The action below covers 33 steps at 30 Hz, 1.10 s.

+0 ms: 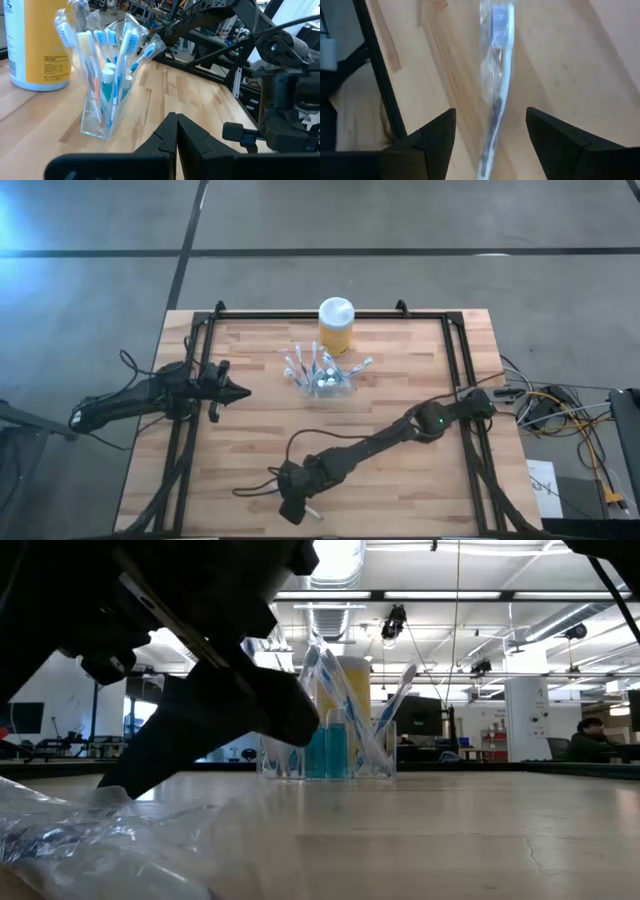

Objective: Pick & Place toothbrushing station
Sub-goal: Put the purple toothbrush into the transparent organizer

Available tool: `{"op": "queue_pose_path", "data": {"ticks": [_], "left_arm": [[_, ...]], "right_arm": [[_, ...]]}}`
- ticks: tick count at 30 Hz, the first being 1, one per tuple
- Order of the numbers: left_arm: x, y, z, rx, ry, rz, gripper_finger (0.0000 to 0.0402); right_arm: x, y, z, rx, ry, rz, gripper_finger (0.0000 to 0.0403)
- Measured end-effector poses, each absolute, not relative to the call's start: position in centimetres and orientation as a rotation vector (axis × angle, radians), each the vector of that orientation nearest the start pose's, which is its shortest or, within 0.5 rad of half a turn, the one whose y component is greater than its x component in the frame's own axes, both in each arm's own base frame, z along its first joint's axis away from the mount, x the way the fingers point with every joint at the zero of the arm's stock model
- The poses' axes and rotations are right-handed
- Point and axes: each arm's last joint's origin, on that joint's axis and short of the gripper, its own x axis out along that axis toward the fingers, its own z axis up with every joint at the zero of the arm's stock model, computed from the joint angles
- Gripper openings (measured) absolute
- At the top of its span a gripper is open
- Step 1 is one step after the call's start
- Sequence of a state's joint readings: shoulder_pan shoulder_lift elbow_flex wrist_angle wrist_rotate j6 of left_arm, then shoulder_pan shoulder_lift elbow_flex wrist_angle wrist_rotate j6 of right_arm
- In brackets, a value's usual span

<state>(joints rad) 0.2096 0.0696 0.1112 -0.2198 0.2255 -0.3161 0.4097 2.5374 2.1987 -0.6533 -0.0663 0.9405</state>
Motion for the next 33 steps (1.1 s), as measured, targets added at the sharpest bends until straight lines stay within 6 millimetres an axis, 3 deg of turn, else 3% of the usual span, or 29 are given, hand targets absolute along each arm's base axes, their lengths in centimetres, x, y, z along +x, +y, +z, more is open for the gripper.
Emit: {"op": "queue_pose_path", "data": {"ticks": [10, 18, 25, 29, 33], "left_arm": [[9.3, 1.3, 17.6, -0.351, 0.161, 0.020, 0.0010], [9.3, 1.3, 17.6, -0.373, 0.164, 0.022, 0.0010], [9.3, 1.3, 17.6, -0.386, 0.164, 0.023, 0.0016], [9.3, 1.3, 17.6, -0.390, 0.165, 0.024, 0.0010], [9.3, 1.3, 17.6, -0.403, 0.165, 0.024, 0.0007]], "right_arm": [[48.3, 21.6, 12.3, 0.593, 1.135, -0.115, 0.0219], [46.5, 19.7, 11.4, 0.409, 1.228, -0.413, 0.0202], [45.0, 18.0, 13.3, 0.188, 1.302, -0.622, 0.0182], [45.5, 18.5, 15.5, 0.180, 1.274, -0.539, 0.0178], [46.1, 19.0, 19.1, 0.240, 1.225, -0.396, 0.0181]]}}
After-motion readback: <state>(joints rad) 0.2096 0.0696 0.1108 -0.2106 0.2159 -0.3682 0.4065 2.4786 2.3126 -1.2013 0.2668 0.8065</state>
